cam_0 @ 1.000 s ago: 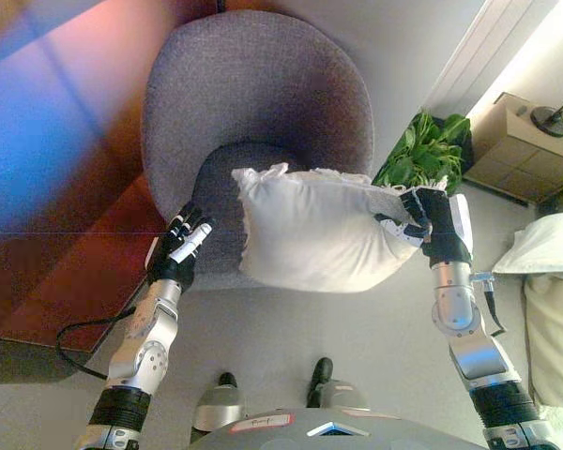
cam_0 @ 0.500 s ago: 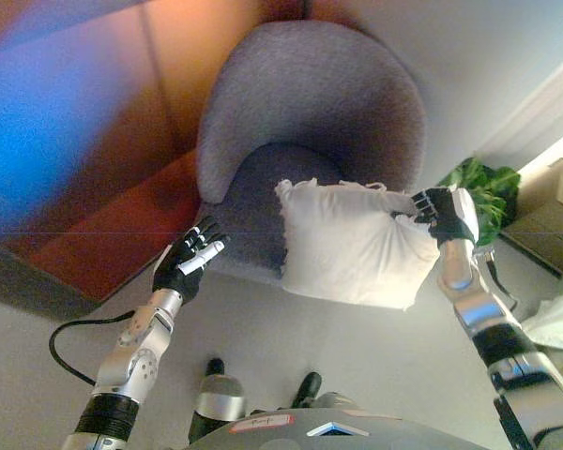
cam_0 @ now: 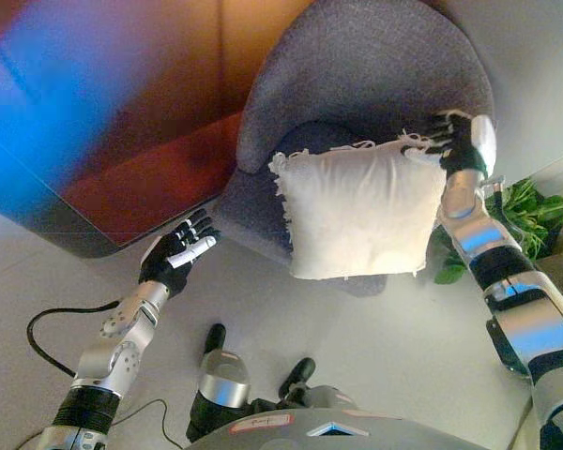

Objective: Pick up the pillow and put it on the sofa.

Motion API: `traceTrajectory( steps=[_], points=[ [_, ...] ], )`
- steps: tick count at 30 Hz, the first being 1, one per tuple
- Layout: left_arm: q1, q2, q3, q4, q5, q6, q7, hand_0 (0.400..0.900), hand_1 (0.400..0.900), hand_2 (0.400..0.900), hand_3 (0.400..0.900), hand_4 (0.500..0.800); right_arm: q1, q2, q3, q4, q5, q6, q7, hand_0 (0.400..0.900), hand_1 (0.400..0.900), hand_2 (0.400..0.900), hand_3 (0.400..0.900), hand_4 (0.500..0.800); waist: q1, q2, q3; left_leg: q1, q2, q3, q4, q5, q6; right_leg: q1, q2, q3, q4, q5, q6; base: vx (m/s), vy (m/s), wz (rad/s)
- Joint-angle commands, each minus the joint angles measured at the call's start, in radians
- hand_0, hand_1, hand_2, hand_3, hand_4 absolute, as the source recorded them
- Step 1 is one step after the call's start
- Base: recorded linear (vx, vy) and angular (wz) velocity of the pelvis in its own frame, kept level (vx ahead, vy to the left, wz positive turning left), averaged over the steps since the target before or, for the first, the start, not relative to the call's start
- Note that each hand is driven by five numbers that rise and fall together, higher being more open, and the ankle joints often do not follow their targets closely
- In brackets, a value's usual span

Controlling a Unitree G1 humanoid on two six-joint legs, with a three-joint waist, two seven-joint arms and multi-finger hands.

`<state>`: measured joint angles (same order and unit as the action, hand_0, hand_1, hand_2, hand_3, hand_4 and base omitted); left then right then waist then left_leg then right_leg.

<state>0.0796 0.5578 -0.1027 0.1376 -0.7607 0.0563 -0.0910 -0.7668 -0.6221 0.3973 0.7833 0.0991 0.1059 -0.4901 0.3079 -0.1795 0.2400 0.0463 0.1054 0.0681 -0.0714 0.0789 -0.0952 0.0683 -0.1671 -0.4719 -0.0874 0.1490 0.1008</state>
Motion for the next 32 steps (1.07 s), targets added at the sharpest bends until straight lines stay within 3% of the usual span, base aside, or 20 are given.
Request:
traceTrajectory(
  steps=[1,5,11,15,19,27,31,32],
  points=[
    [-0.076,0.012,-0.091,-0.136,0.001,-0.102,-0.065,0.9,0.9,0.9,0.9,0.8,-0.115,-0.185,-0.032,-0.065,0.049,-0.043,-0.103,0.9,0.9,0.9,0.9,0.8,0.0,0.049,-0.099,0.024,0.018,0.048,-0.016,-0.048,0.033,0.075,-0.02,-0.023,0.0,-0.008,0.084,0.0,0.142,-0.14],
    [-0.08,-0.005,-0.12,-0.12,0.013,-0.13,-0.063,0.9,0.9,0.9,0.9,0.8,-0.021,-0.161,-0.121,-0.161,0.098,-0.094,-0.07,0.9,0.9,0.9,0.9,0.8,-0.047,0.073,-0.123,0.052,-0.003,0.068,-0.016,-0.061,0.042,0.081,-0.036,-0.002,0.0,-0.007,0.088,-0.04,0.155,-0.18],
    [-0.103,-0.045,-0.141,-0.087,0.051,-0.16,-0.05,0.9,0.9,0.9,0.9,0.8,0.143,-0.103,-0.216,-0.371,0.061,-0.101,0.008,0.9,0.9,0.9,0.9,0.8,-0.127,0.102,-0.15,0.079,-0.02,0.103,-0.016,-0.081,0.05,0.073,-0.053,0.04,0.0,-0.003,0.092,-0.08,0.109,-0.22],
    [-0.102,-0.074,-0.122,-0.071,0.089,-0.17,-0.036,0.9,0.9,0.9,0.9,0.8,0.321,-0.037,-0.294,-0.522,0.066,-0.119,0.06,0.9,0.9,0.9,0.9,0.8,-0.185,0.113,-0.162,0.088,-0.022,0.138,-0.016,-0.088,0.054,0.057,-0.057,0.074,0.0,-0.001,0.093,-0.12,0.069,-0.26],
    [-0.09,-0.112,-0.09,-0.036,0.13,-0.177,-0.042,0.9,0.9,0.9,0.9,0.8,0.562,0.066,-0.364,-0.629,0.044,-0.182,0.124,0.9,0.9,0.9,0.9,0.8,-0.244,0.123,-0.176,0.099,-0.026,0.176,-0.016,-0.093,0.055,0.043,-0.061,0.109,0.0,0.002,0.096,-0.09,0.063,-0.28],
    [-0.044,-0.147,-0.012,0.019,0.17,-0.172,-0.074,0.9,0.9,0.9,0.9,0.8,0.795,0.207,-0.367,-0.681,0.053,-0.121,0.258,0.9,0.9,0.9,0.9,0.8,-0.327,0.131,-0.185,0.106,-0.04,0.234,-0.016,-0.099,0.053,0.021,-0.064,0.155,0.0,0.007,0.1,-0.07,0.04,-0.24],
    [-0.006,-0.152,0.002,0.021,0.192,-0.194,-0.087,0.9,0.9,0.9,0.9,0.8,0.874,0.234,-0.34,-0.678,0.088,-0.047,0.299,0.9,0.9,0.9,0.9,0.8,-0.35,0.137,-0.186,0.104,-0.046,0.254,-0.016,-0.1,0.055,0.011,-0.064,0.166,0.0,0.009,0.101,-0.07,0.037,-0.2],
    [0.006,-0.155,0.006,0.017,0.158,-0.192,-0.088,0.9,0.9,0.9,0.9,0.8,0.898,0.24,-0.33,-0.673,0.08,-0.032,0.326,0.9,0.9,0.9,0.9,0.8,-0.357,0.14,-0.184,0.103,-0.048,0.259,-0.016,-0.1,0.057,0.008,-0.065,0.168,0.0,0.01,0.101,-0.04,0.028,-0.1]
  ],
)
